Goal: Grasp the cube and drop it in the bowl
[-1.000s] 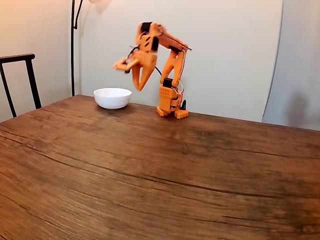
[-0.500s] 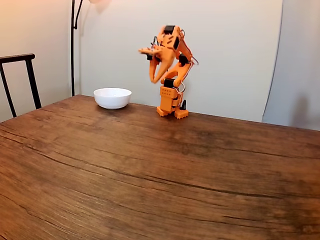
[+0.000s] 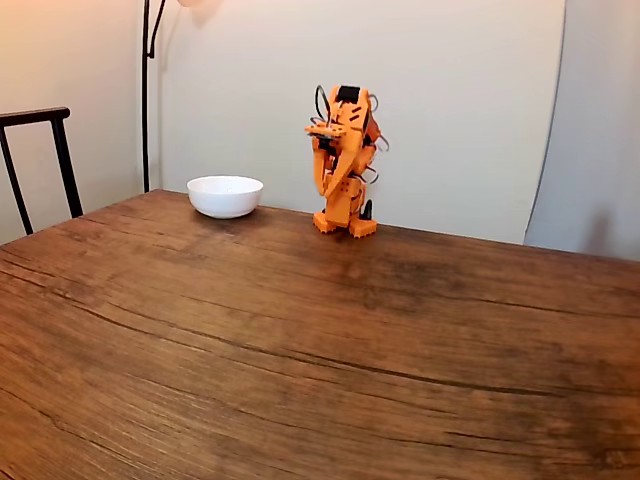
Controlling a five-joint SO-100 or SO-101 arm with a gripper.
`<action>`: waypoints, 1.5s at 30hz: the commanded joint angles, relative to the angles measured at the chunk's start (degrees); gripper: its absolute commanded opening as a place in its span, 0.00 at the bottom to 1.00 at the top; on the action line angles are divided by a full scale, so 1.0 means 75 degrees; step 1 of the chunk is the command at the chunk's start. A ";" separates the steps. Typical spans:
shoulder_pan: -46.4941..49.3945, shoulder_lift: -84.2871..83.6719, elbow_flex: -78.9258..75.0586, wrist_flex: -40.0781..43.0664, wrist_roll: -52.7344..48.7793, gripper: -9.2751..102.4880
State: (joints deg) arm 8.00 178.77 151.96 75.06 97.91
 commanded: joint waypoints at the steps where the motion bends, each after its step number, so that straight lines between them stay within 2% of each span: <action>1: -0.0176 0.0469 0.0516 -0.0633 0.0059 0.08; 6: -0.0281 0.1570 0.1570 -0.0855 0.0059 0.08; 12: -0.0527 0.1547 0.2391 -0.1418 -0.0070 0.08; 21: -0.0516 0.1430 0.3527 -0.1301 -0.1594 0.08; 25: -0.0387 0.1523 0.3504 -0.0902 -0.1676 0.08; 29: -0.0281 0.1477 0.3504 0.0199 -0.1629 0.08; 40: -0.0352 0.1453 0.3504 0.0199 -0.1570 0.08; 45: -0.0469 0.1441 0.3516 0.0293 -0.0492 0.08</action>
State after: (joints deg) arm 5.62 190.63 178.33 73.48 90.62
